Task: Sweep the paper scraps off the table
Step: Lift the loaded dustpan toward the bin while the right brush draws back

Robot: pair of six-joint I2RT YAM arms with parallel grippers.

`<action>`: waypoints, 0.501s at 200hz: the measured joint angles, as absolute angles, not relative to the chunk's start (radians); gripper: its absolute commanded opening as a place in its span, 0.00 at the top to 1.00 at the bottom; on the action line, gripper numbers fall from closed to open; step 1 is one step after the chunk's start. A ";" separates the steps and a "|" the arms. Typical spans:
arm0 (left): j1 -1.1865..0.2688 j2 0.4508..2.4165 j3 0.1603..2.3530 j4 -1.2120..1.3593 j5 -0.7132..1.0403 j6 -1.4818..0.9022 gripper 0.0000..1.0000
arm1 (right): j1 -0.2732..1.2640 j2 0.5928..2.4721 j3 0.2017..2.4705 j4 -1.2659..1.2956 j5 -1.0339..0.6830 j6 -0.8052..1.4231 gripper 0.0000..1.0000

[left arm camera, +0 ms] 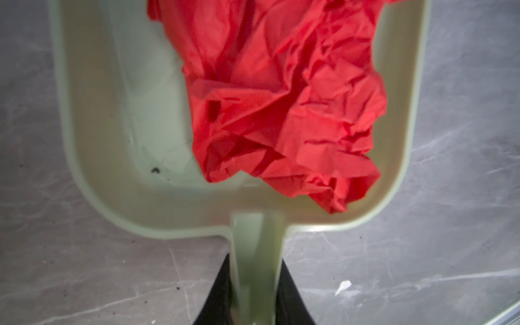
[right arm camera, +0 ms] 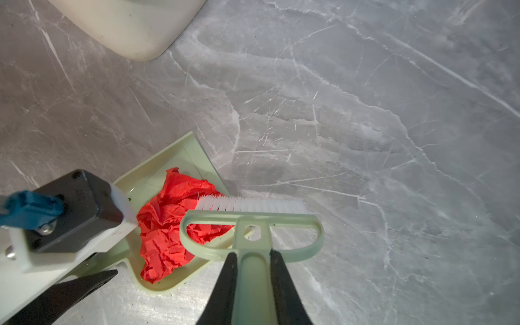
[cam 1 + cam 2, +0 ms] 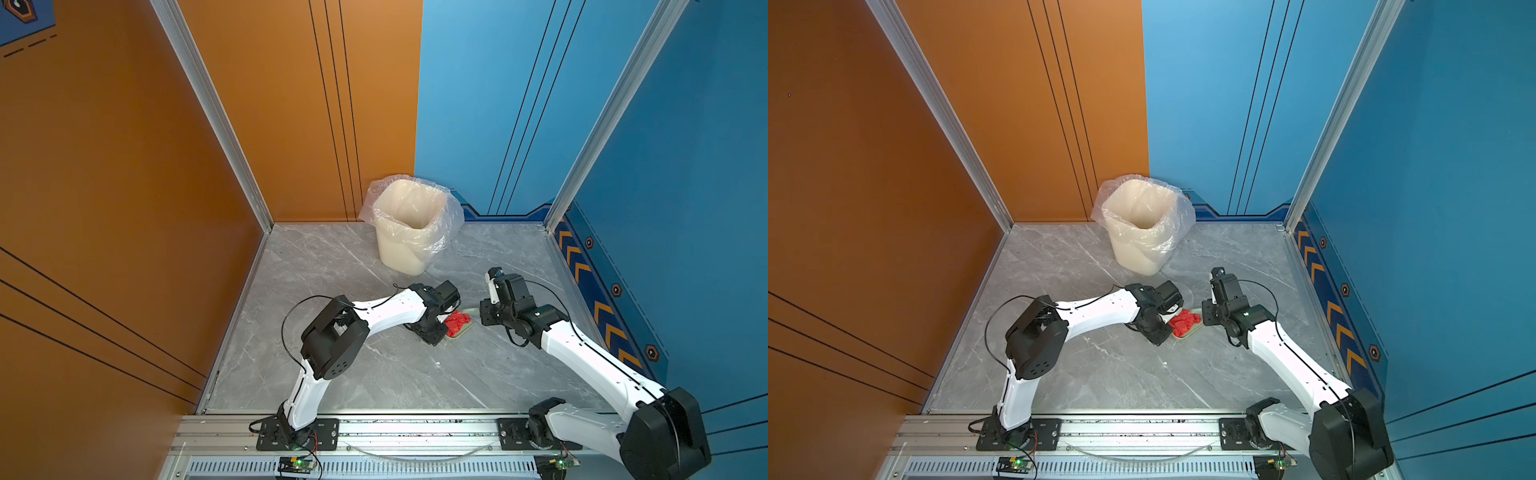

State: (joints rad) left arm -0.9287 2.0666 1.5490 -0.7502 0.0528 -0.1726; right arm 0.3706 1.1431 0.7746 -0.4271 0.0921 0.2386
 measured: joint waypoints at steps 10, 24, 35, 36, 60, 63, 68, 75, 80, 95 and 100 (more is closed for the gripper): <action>-0.929 2.066 1.549 -0.747 0.053 -0.173 1.00 | 0.358 1.126 0.775 -0.427 0.114 0.242 1.00; -0.929 2.060 1.546 -0.742 0.053 -0.172 1.00 | 0.336 1.101 0.775 -0.427 0.135 0.249 1.00; -0.929 2.051 1.545 -0.741 0.054 -0.172 1.00 | 0.318 1.080 0.772 -0.424 0.140 0.257 1.00; -0.929 2.051 1.545 -0.741 0.054 -0.172 1.00 | 0.317 1.078 0.772 -0.424 0.140 0.258 1.00; -0.929 2.012 1.545 -0.741 0.054 -0.172 1.00 | 0.267 1.033 0.752 -0.398 0.128 0.286 1.00; -0.929 2.005 1.545 -0.741 0.053 -0.171 1.00 | 0.260 1.030 0.751 -0.396 0.126 0.289 1.00; -0.929 1.996 1.546 -0.742 0.053 -0.170 1.00 | 0.246 1.025 0.747 -0.389 0.118 0.297 1.00; -0.929 1.983 1.549 -0.746 0.053 -0.166 1.00 | 0.227 1.020 0.742 -0.380 0.107 0.306 1.00; -0.929 1.976 1.555 -0.752 0.053 -0.163 1.00 | 0.214 1.019 0.739 -0.377 0.102 0.313 1.00; -0.929 1.956 1.582 -0.776 0.053 -0.154 1.00 | 0.180 1.019 0.736 -0.373 0.083 0.333 1.00; -0.929 1.951 1.593 -0.785 0.053 -0.152 1.00 | 0.170 1.019 0.736 -0.373 0.080 0.339 1.00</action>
State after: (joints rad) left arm -0.9287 1.9511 1.5929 -0.7849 0.0528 -0.1520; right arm 0.1703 1.0191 0.7364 -0.3733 0.0799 0.3386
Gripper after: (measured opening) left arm 0.211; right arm 0.193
